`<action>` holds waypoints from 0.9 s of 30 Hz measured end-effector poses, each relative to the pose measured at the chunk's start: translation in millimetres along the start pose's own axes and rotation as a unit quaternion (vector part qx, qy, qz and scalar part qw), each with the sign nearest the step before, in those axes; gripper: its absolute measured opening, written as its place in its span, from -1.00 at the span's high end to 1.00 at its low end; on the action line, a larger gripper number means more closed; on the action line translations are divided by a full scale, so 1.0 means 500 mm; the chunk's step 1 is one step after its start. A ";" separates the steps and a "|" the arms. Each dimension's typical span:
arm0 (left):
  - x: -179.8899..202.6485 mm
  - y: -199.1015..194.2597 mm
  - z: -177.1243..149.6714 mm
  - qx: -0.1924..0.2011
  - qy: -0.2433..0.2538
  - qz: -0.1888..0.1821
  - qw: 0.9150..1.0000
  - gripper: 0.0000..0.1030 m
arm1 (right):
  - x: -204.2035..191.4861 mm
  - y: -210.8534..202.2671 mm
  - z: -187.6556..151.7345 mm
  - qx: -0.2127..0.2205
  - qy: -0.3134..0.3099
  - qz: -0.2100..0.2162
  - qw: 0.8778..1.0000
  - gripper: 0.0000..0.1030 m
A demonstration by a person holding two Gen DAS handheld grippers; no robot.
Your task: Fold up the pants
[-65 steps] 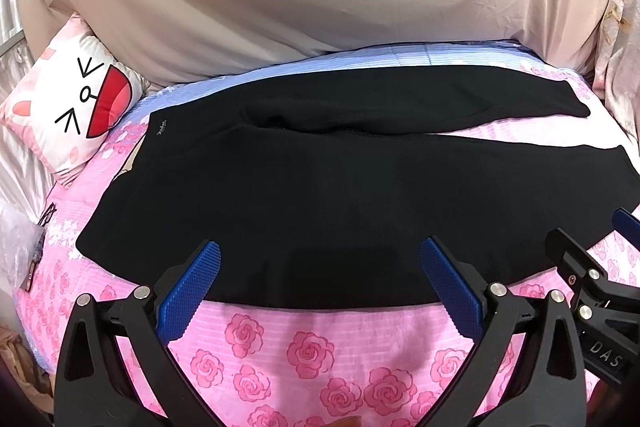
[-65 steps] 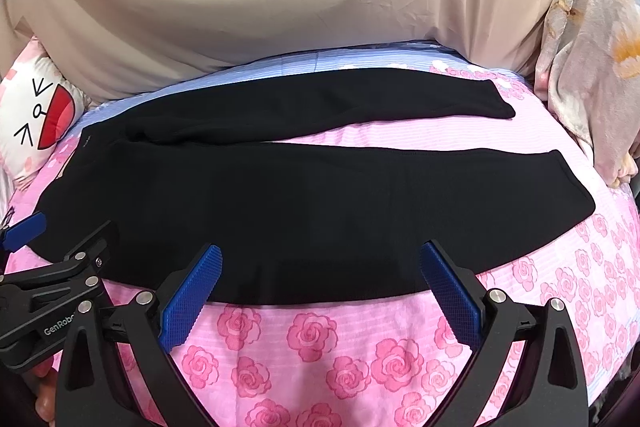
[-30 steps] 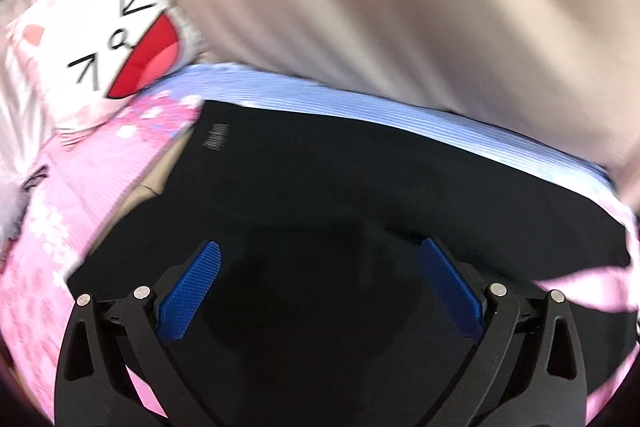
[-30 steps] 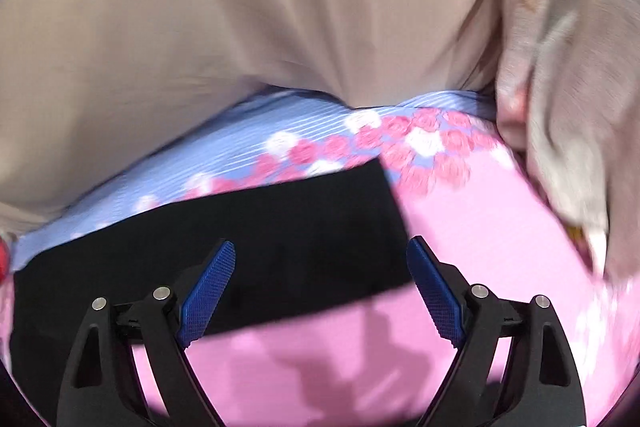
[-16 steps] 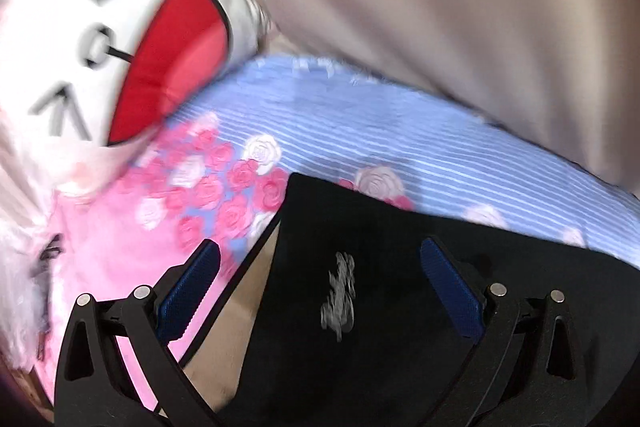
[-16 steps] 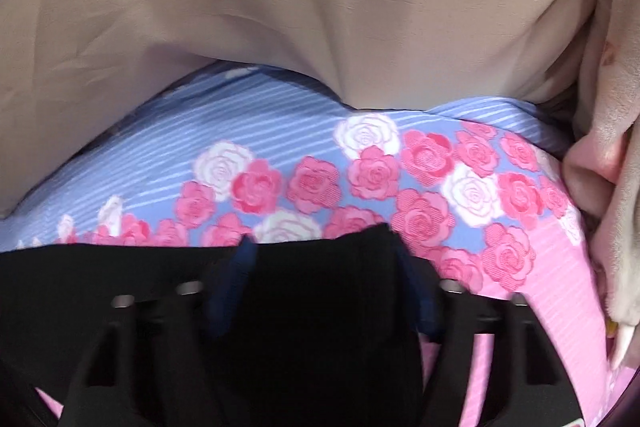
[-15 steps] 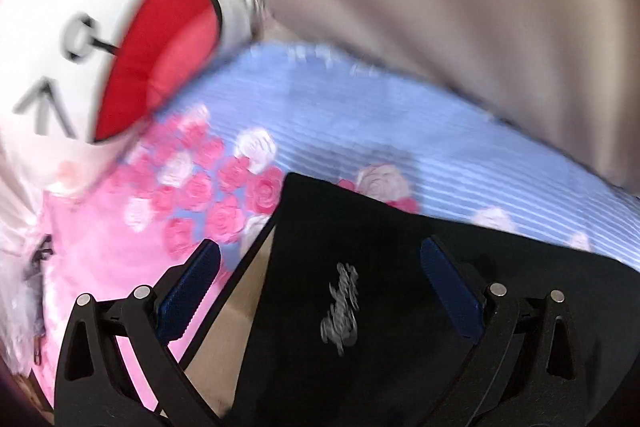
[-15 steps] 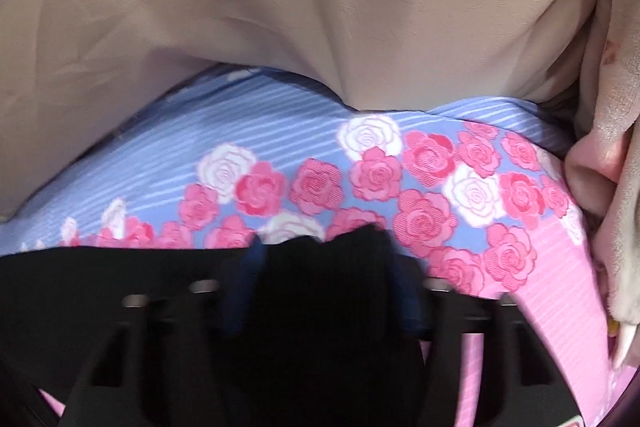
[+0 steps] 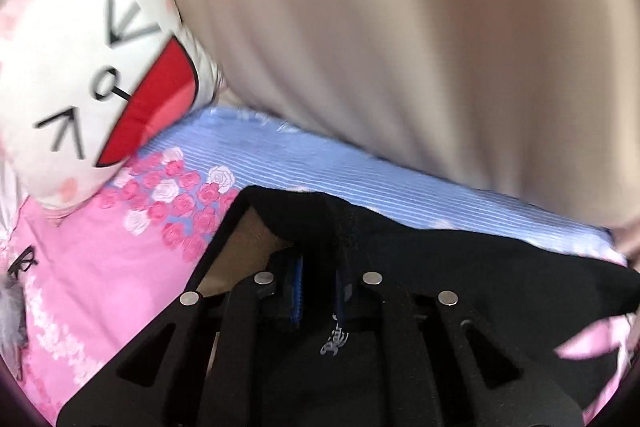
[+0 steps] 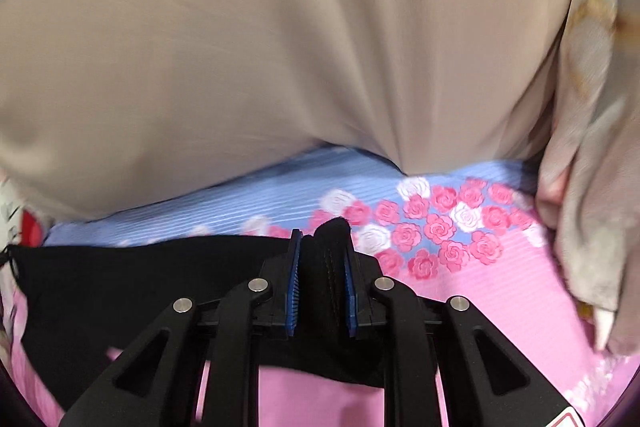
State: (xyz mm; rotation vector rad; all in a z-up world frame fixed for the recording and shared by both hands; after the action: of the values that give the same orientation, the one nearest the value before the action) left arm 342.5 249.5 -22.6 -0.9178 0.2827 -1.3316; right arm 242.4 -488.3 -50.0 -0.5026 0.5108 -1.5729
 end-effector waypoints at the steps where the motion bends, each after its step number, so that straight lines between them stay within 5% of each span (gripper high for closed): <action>1: -0.003 -0.043 -0.015 0.005 0.005 -0.009 1.000 0.80 | -0.011 -0.034 -0.005 0.009 -0.012 0.005 1.000 0.69; 6: -0.075 -0.200 -0.145 -0.001 0.026 -0.021 0.999 0.78 | -0.065 -0.189 -0.079 0.036 -0.084 0.015 0.996 0.68; 13: -0.268 -0.132 -0.363 -0.101 -0.002 0.074 0.992 0.64 | -0.025 -0.213 -0.354 -0.066 -0.069 0.020 0.995 0.65; 15: -0.295 -0.109 -0.391 -0.110 -0.015 0.094 0.989 0.50 | -0.013 -0.205 -0.411 -0.087 -0.050 0.027 0.995 0.43; 17: -0.292 -0.127 -0.390 -0.095 -0.018 0.111 0.989 0.22 | -0.003 -0.225 -0.429 -0.082 -0.034 0.025 0.996 0.26; 18: -0.293 -0.143 -0.376 -0.080 -0.018 0.130 0.988 -0.27 | 0.004 -0.243 -0.431 -0.077 -0.026 0.026 0.996 0.08; 20: -0.299 -0.192 -0.329 -0.024 -0.022 0.168 0.985 -0.90 | 0.016 -0.278 -0.430 -0.067 -0.018 0.018 0.997 -0.02; 23: -0.291 -0.249 -0.281 0.036 -0.023 0.177 0.983 -0.91 | 0.046 -0.337 -0.426 -0.044 -0.001 0.002 0.999 -0.05; 27: -0.249 -0.248 -0.284 0.006 -0.053 0.135 0.989 -0.91 | 0.081 -0.368 -0.399 0.006 0.070 0.042 0.997 -0.19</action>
State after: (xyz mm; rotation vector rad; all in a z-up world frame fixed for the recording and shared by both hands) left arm 129.0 309.9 -64.1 -0.9025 0.3039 -1.0317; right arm -26.4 -513.6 -98.9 -0.3589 0.6217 -1.5353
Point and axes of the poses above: each gripper's, at about its wrist camera, not at the fingertips, and y roughly the way its jaws point, x to its right, z to its top, the point moved 9 cm from there along y, roughly the way its jaws point, and after that the axes turned 14 degrees about -y, right-handed, at the moved point
